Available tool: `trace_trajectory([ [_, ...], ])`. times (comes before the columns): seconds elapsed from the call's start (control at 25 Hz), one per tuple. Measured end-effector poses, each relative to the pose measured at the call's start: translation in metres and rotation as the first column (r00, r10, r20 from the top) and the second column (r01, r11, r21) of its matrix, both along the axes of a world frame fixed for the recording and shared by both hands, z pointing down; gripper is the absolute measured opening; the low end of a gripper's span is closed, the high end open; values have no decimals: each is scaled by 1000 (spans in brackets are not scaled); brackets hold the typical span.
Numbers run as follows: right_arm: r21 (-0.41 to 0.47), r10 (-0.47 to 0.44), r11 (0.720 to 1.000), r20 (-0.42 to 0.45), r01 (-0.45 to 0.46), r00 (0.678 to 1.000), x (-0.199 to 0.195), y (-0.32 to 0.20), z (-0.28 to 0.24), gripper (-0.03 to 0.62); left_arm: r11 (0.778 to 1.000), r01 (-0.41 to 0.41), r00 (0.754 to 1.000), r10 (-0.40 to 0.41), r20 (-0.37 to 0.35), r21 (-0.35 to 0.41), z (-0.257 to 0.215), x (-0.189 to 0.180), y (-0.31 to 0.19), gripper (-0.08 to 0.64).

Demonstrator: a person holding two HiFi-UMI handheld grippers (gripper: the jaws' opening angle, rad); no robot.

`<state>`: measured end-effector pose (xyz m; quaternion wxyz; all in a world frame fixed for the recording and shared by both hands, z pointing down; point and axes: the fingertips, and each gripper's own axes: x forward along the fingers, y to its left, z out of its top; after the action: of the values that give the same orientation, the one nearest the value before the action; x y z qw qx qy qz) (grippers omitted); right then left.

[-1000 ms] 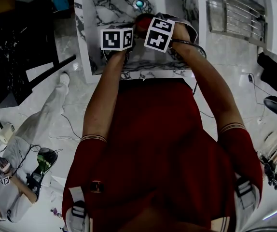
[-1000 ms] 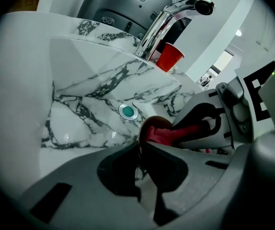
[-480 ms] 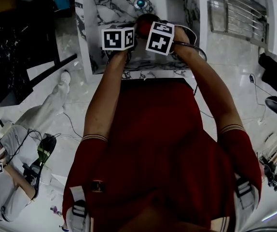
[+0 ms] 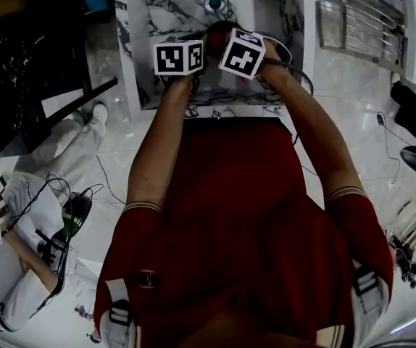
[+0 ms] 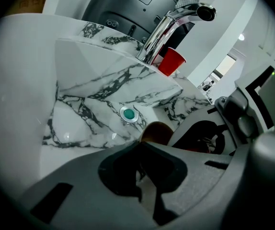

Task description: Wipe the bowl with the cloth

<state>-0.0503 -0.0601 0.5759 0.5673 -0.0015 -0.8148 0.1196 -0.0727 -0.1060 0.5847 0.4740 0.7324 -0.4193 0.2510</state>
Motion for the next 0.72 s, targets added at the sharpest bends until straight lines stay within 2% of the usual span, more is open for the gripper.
trace_trajectory([
  [0.28, 91, 85, 992, 54, -90, 995, -7, -22, -6, 89, 1000, 3, 1000, -3, 0, 1, -3, 0, 1, 15],
  [0.72, 216, 172, 960, 57, -180, 983, -1, -50, -8, 89, 1000, 26, 1000, -26, -5, 2, -4, -4, 2, 15],
])
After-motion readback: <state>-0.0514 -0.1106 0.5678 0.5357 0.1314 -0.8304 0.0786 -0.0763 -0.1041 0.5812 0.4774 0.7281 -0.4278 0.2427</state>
